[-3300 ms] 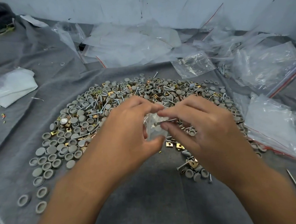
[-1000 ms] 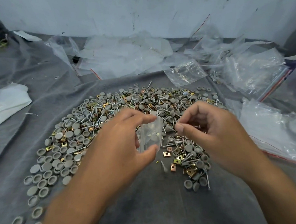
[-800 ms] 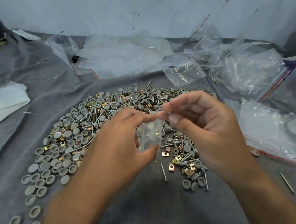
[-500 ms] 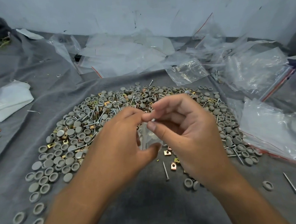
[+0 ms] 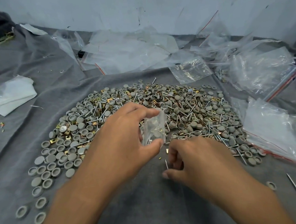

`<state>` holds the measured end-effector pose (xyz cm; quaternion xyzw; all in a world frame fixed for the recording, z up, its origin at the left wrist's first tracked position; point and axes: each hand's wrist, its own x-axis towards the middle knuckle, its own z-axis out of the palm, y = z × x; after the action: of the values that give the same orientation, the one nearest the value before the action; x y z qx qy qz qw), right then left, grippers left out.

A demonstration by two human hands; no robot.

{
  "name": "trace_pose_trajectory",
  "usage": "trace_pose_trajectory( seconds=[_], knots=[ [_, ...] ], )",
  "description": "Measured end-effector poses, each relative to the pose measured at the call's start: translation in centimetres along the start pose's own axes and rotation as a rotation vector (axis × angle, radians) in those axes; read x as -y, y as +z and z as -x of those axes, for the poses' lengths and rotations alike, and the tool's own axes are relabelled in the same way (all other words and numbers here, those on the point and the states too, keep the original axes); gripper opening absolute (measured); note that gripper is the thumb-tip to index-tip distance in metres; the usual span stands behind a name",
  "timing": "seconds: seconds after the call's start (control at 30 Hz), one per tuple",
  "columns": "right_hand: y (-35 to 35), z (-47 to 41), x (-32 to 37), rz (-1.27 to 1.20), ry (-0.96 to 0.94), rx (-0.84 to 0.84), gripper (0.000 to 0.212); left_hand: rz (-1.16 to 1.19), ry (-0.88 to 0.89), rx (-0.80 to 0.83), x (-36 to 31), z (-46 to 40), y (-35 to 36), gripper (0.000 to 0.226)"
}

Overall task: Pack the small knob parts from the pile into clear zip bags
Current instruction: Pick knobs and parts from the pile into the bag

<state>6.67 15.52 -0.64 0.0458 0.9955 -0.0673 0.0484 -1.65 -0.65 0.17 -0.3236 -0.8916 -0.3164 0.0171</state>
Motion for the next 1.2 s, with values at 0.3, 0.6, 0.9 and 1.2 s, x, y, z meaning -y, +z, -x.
trace_pose_trajectory(
  seconds=[0.3,0.6,0.9,1.2],
  knots=[
    [-1.1,-0.5,-2.2,-0.540,0.094,-0.226,0.006,0.004,0.000,0.003,-0.1,0.1,-0.1,0.060],
    [-1.4,-1.1,-0.4,-0.533,-0.309,-0.579,0.015,0.034,0.012,-0.005,-0.3,-0.1,0.1,0.054],
    [-0.2,-1.9,-4.5,-0.326,-0.070,-0.059,0.013,-0.006,-0.009,-0.011,-0.1,0.0,-0.3,0.059],
    [1.9,-3.2,-3.0,0.004,0.005,-0.014,0.028,-0.001,-0.007,-0.021,0.0,0.1,-0.3,0.056]
  ],
)
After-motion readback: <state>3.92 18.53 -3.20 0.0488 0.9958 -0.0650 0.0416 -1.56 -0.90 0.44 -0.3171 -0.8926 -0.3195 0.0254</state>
